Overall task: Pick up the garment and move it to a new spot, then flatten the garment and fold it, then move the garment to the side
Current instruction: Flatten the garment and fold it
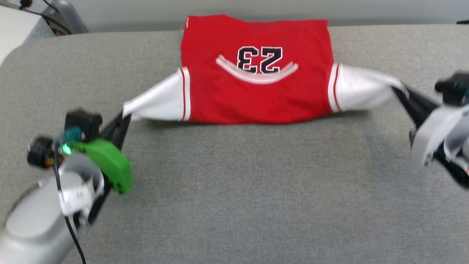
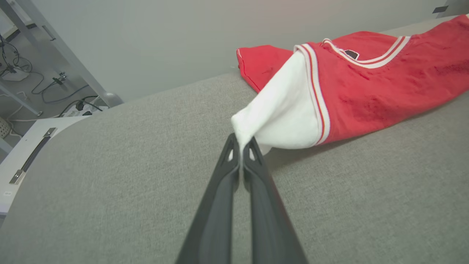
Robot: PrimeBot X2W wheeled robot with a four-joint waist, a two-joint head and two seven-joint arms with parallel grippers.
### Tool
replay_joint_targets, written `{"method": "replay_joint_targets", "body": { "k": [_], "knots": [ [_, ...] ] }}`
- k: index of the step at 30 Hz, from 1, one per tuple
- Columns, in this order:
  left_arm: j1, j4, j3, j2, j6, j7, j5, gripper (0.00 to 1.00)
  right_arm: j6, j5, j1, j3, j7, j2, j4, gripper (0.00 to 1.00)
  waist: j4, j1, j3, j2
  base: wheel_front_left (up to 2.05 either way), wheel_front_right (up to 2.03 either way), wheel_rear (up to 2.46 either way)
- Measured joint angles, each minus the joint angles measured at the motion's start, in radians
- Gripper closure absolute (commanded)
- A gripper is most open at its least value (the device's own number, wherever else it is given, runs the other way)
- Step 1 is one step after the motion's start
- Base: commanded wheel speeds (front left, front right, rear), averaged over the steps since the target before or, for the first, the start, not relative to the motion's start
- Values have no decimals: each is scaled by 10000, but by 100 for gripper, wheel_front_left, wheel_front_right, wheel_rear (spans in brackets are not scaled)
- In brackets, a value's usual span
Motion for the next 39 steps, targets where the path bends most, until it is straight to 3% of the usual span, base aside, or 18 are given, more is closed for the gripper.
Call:
{"method": "replay_joint_targets", "body": {
  "k": [4, 7, 16, 24, 25, 26, 27, 31, 39],
  "knots": [
    [1595, -825, -90, 190, 690, -151, -447, 100, 0, 109, 1533, -65, -46, -171, -98, 100, -26, 0, -413, 0, 0, 0, 0],
    [2810, -1273, 148, 276, 930, -437, -1298, 100, 2, 259, 2609, -263, -94, -215, -44, 100, -73, 0, -701, 0, 0, 0, 0],
    [4931, -1074, 288, 364, 1354, -756, -1670, 100, 4, 502, 5242, -1221, -184, -320, 2, 100, -178, 0, -1405, 0, 0, 0, 0],
    [5673, -976, 384, 98, 1432, -832, -1701, 100, 12, 531, 7064, -1929, 278, -458, -550, 100, -103, 0, -1721, 0, 0, 0, 0],
    [5671, -1014, 408, 44, 1461, -836, -1404, 100, 12, 431, 7225, -2238, 719, -466, -685, 95, -33, 0, -1690, 0, 0, 0, 0],
    [5667, -1045, 428, 25, 1494, -840, -1350, 100, 12, 418, 7228, -2353, 895, -445, -723, 53, -13, 0, -1673, 0, 0, 0, 0],
    [5657, -1093, 443, 10, 1521, -840, -1306, 100, 12, 407, 7229, -2491, 1089, -428, -796, 0, 14, 0, -1651, 0, 0, 0, 0],
    [5605, -1306, 616, -54, 1687, -842, -1172, 100, 10, 165, 7224, -3045, 1701, -546, -1250, 0, 108, 0, -1541, 0, 0, 0, 0],
    [5309, -2336, 907, -153, 2215, -842, -481, 100, 8, -257, 6185, -5467, 2562, -1879, -3053, 0, 362, 0, -1102, 0, 0, 0, 0]
  ]
}}
